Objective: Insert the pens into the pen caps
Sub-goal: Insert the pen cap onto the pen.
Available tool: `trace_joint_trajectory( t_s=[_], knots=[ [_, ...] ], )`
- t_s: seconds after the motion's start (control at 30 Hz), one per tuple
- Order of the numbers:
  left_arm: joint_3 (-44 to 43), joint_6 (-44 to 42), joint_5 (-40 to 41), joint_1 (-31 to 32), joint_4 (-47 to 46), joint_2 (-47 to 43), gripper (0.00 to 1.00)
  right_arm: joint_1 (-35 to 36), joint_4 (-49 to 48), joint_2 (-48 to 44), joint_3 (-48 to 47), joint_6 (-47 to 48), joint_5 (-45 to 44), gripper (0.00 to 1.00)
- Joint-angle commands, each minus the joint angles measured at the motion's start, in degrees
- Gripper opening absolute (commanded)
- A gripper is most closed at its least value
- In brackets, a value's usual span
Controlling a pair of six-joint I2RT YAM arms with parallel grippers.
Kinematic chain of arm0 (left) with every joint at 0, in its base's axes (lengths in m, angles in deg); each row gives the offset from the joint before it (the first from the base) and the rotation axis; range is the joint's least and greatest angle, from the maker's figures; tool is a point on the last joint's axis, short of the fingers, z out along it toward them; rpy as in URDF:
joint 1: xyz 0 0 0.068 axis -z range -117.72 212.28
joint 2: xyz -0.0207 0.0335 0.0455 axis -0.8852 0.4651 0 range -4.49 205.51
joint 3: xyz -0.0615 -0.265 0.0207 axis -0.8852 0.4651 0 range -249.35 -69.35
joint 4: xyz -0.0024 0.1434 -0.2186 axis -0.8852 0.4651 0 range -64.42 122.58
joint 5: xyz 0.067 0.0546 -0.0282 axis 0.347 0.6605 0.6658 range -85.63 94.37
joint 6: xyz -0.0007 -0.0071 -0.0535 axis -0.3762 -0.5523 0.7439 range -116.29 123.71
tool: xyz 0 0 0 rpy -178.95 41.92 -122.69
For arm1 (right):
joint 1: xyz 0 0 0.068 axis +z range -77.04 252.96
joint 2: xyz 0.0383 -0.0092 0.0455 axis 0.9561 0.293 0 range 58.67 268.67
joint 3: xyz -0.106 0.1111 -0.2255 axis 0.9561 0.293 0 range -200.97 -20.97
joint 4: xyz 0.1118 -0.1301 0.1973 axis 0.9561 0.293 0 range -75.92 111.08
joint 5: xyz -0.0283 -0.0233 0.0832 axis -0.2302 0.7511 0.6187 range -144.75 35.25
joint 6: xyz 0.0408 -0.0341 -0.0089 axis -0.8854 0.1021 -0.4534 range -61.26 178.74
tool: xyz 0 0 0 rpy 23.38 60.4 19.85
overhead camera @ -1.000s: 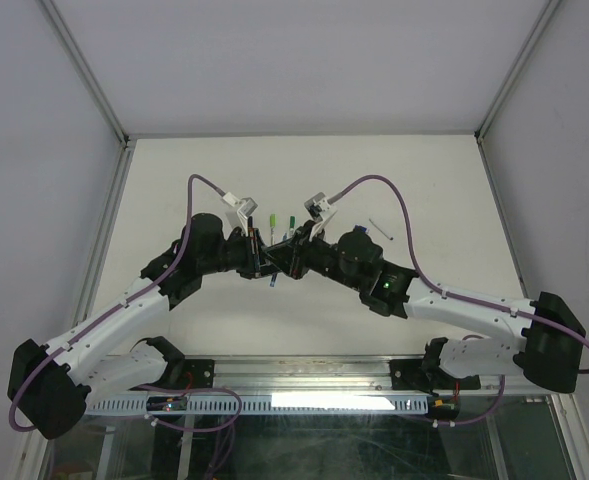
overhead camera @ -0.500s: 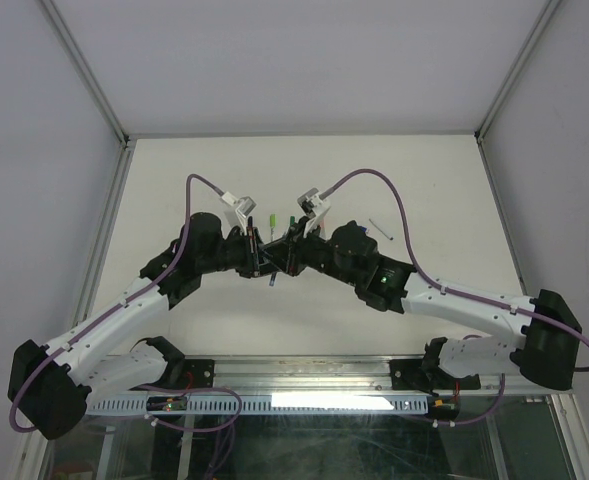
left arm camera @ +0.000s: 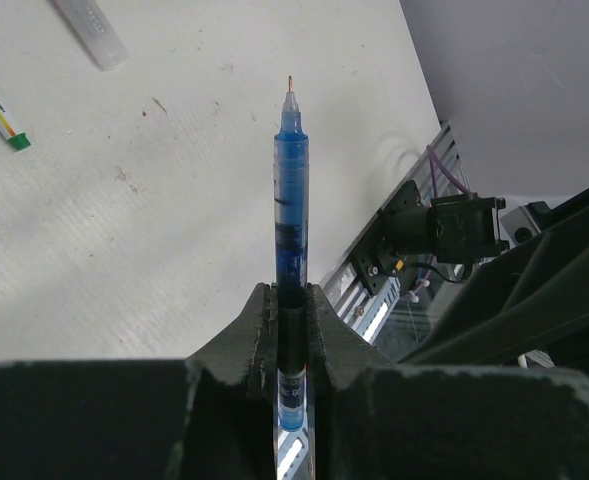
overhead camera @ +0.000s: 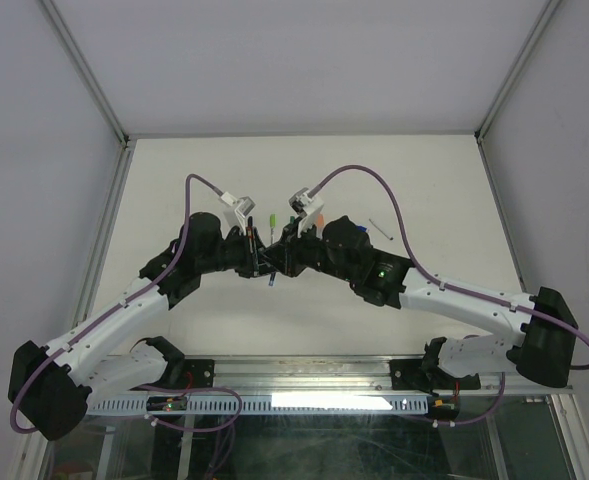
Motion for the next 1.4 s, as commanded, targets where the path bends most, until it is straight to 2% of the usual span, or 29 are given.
trace_joint_trajectory(
  t_s=[0.0,0.27,0.5,0.6,0.67,0.9,1.1,1.37],
  knots=[
    [-1.69,0.00,-3.74,0.75,-5.56,-2.17,0.00,0.06,3.61,1.31,-0.80,2.08,2.26,0.04],
    [-1.64,0.56,-4.54,0.75,-6.39,-2.41,0.00,0.63,6.14,2.43,-2.03,3.32,1.11,0.05],
    [-1.69,0.39,-4.80,0.70,-6.36,-2.50,0.00,0.74,12.62,4.96,-6.40,4.13,0.22,0.08],
    [-1.50,0.38,-4.51,0.73,-6.37,-2.61,0.00,0.78,16.60,6.30,-9.07,3.76,0.21,0.00],
    [-1.31,0.69,-4.07,0.70,-6.33,-2.70,0.00,0.79,17.13,6.22,-9.47,2.74,0.25,0.00],
    [-0.04,3.85,-3.21,0.74,-8.36,-3.70,0.00,0.74,9.87,1.07,-4.33,-0.43,3.47,0.00],
    [0.37,5.26,-7.11,0.74,-11.41,-4.16,0.00,0.78,2.18,-4.34,0.84,3.97,7.32,0.00],
    [0.25,4.09,-10.36,0.70,-11.77,-3.80,0.00,0.74,-5.33,-9.03,4.68,17.84,10.81,0.00]
  ],
)
